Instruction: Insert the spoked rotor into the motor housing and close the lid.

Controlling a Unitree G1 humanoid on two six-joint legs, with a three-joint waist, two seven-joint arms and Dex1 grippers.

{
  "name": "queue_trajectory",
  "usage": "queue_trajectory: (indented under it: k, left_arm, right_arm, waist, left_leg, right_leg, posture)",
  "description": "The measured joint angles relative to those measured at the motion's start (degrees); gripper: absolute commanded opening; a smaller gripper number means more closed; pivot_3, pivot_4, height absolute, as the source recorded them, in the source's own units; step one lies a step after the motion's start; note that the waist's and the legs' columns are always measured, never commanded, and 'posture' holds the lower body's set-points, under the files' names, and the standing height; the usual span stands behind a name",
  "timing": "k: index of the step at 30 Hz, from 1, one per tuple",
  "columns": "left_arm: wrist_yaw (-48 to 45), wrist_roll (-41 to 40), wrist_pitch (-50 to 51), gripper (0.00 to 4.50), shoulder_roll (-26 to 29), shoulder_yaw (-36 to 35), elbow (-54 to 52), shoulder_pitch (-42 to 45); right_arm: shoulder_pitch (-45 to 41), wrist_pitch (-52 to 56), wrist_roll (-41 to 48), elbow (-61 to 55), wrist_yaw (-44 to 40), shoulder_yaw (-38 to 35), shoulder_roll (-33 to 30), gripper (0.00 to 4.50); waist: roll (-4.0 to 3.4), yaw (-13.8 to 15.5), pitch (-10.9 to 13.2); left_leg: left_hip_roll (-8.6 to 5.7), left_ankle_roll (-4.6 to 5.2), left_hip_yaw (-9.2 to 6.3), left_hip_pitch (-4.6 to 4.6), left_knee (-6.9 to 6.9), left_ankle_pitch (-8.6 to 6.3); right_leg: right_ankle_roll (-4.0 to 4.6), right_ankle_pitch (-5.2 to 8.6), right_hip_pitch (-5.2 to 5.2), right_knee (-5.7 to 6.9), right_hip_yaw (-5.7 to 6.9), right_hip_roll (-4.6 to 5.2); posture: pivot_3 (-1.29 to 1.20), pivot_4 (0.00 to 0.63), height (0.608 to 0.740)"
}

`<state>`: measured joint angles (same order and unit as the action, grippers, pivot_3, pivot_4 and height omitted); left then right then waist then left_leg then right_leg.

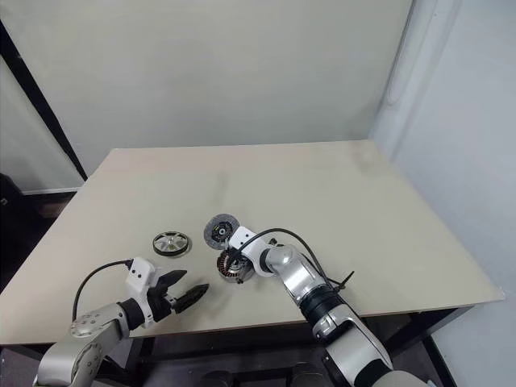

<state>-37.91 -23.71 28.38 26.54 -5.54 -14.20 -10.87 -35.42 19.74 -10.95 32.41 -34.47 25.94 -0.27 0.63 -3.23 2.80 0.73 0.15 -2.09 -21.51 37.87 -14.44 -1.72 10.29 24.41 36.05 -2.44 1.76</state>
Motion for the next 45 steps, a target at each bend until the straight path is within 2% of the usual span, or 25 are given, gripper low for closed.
queue_trajectory:
  k: [17,32,45]
  left_arm:
    - [0.0,0.0,0.1,4.5,0.0,0.0,0.0,-0.3]
    - [0.0,0.0,0.1,4.5,0.0,0.0,0.0,-0.2]
    - [0.0,0.0,0.1,4.5,-0.1,0.1,-0.1,-0.2]
  right_arm:
    - [0.3,4.2,0.1,-7.1,-4.3,1.7,-0.8,0.02]
    - [-1.1,1.6,-0.4,1.2,-0.7,1.4,0.6,0.02]
    - [-1.2,1.1,-0.2,2.1,-0.3,0.6,1.1,0.02]
  waist:
    - [0.0,0.0,0.0]
    - [0.0,0.0,0.0]
    - [-0.01,0.0,0.0]
  left_leg:
    - [0.0,0.0,-0.01,0.0,0.01,0.0]
    - [0.0,0.0,-0.01,0.01,0.01,0.0]
    - [0.02,0.0,0.0,0.02,0.02,0.0]
  right_leg:
    - [0.0,0.0,-0.01,-0.01,0.01,0.0]
    - [0.0,0.0,-0.01,0.0,0.01,0.0]
    - [0.0,0.0,-0.01,0.01,0.02,0.0]
  posture:
    - [0.0,0.0,0.74]
    - [0.0,0.0,0.74]
    - [0.0,0.0,0.74]
